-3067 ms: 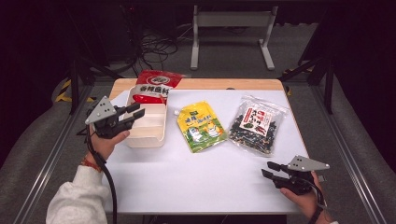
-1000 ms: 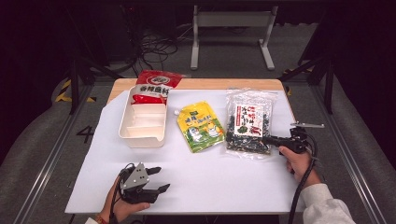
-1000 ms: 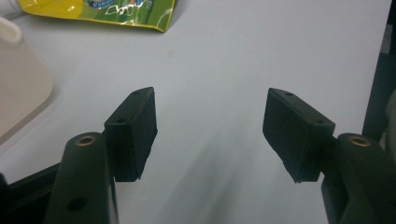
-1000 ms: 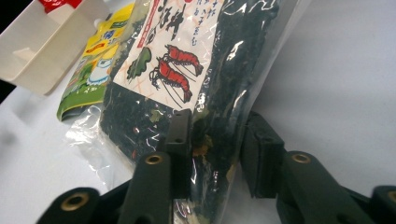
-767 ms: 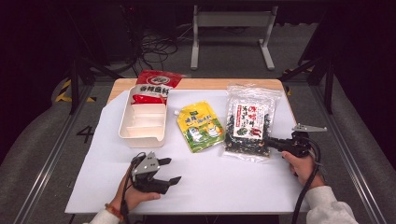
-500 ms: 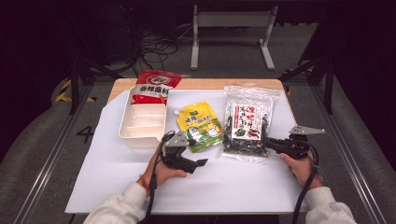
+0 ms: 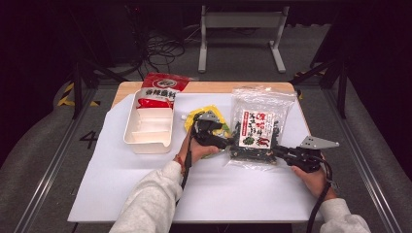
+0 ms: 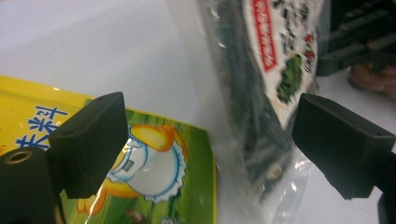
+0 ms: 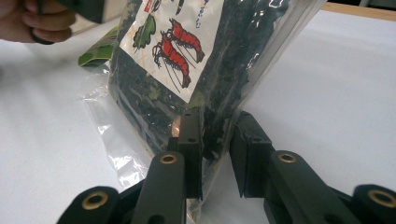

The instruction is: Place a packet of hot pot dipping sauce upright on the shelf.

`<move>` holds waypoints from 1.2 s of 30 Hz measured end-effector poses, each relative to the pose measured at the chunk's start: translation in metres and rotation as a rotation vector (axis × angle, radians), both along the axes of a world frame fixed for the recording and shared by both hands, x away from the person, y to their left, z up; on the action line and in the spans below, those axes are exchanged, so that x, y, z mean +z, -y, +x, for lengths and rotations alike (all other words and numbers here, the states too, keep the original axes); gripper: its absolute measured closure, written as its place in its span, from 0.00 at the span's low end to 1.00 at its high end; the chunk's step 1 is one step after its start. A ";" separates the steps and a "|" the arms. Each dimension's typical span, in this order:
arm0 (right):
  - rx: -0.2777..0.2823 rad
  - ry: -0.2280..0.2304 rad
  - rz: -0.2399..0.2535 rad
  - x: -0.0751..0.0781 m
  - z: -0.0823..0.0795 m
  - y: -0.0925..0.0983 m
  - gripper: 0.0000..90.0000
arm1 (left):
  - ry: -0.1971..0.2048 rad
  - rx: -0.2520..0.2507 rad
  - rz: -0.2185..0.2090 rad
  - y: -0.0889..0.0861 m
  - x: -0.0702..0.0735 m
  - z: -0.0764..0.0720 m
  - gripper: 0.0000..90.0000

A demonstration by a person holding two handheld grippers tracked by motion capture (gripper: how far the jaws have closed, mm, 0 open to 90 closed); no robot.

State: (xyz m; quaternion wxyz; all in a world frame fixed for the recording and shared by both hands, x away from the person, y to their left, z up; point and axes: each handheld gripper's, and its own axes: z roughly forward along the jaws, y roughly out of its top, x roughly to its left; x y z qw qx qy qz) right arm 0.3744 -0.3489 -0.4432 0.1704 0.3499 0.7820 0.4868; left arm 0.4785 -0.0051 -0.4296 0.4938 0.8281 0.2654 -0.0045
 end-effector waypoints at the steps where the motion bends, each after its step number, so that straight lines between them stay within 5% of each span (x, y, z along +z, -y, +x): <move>1: 0.005 0.005 -0.004 0.000 0.000 -0.001 0.82 | 0.002 -0.004 -0.008 0.002 0.001 0.002 0.12; 7: 0.027 0.033 -0.027 0.000 -0.003 -0.006 0.82 | -0.012 -0.063 -0.028 0.016 0.004 0.003 0.19; 11: 0.036 0.038 -0.029 0.001 -0.004 -0.007 0.81 | 0.022 -0.113 -0.097 0.020 0.013 -0.003 0.30; 17: 0.051 0.052 -0.044 0.004 -0.008 -0.011 0.81 | 0.060 -0.131 -0.092 0.020 0.026 -0.011 0.53; 21: 0.047 0.046 -0.045 0.011 -0.012 -0.011 0.86 | 0.086 -0.201 -0.173 0.012 0.036 -0.023 0.71; 24: 0.040 0.062 -0.044 0.016 -0.017 -0.009 0.88 | 0.142 -0.244 -0.184 0.011 0.045 -0.037 0.82; 29: 0.040 0.072 -0.019 0.020 -0.021 -0.013 0.85 | 0.209 -0.242 -0.199 0.003 0.055 -0.054 0.86; 36: 0.017 0.079 -0.005 0.029 -0.028 -0.024 0.76 | 0.228 -0.197 -0.267 -0.017 0.061 -0.063 0.88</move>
